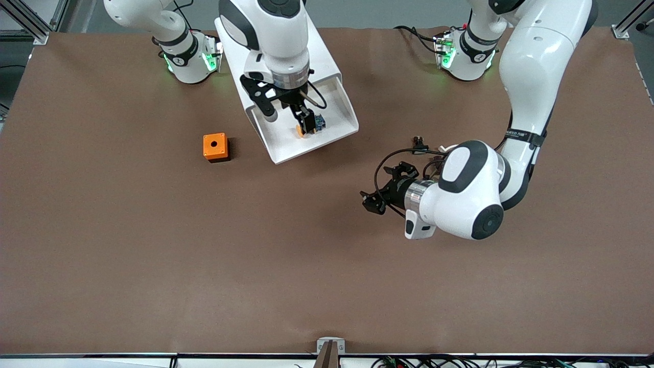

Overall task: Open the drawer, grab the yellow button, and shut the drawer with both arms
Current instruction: 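Reach the right gripper into the drawer while the left gripper withdraws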

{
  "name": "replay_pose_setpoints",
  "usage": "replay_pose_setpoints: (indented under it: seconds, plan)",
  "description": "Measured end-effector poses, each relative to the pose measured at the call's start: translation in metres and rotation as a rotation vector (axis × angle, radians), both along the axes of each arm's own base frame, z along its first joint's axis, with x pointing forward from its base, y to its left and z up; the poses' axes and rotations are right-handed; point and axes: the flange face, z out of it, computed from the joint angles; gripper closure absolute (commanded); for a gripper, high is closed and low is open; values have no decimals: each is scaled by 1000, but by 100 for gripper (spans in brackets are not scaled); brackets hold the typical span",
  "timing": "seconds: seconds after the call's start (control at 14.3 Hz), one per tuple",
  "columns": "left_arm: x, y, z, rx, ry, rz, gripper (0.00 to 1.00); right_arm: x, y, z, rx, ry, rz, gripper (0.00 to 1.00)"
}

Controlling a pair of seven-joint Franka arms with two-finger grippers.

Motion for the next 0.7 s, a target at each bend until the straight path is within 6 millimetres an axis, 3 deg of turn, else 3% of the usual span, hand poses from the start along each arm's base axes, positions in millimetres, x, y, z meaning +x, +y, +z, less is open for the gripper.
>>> replay_pose_setpoints:
  seconds: [0.21, 0.7]
  plan:
    - [0, -11, 7, 61, -120, -42, 0, -17, 13, -24, -13, -11, -10, 0]
    - [-15, -46, 17, 203, -305, -172, 0, -28, 34, -58, -35, -40, -39, 0]
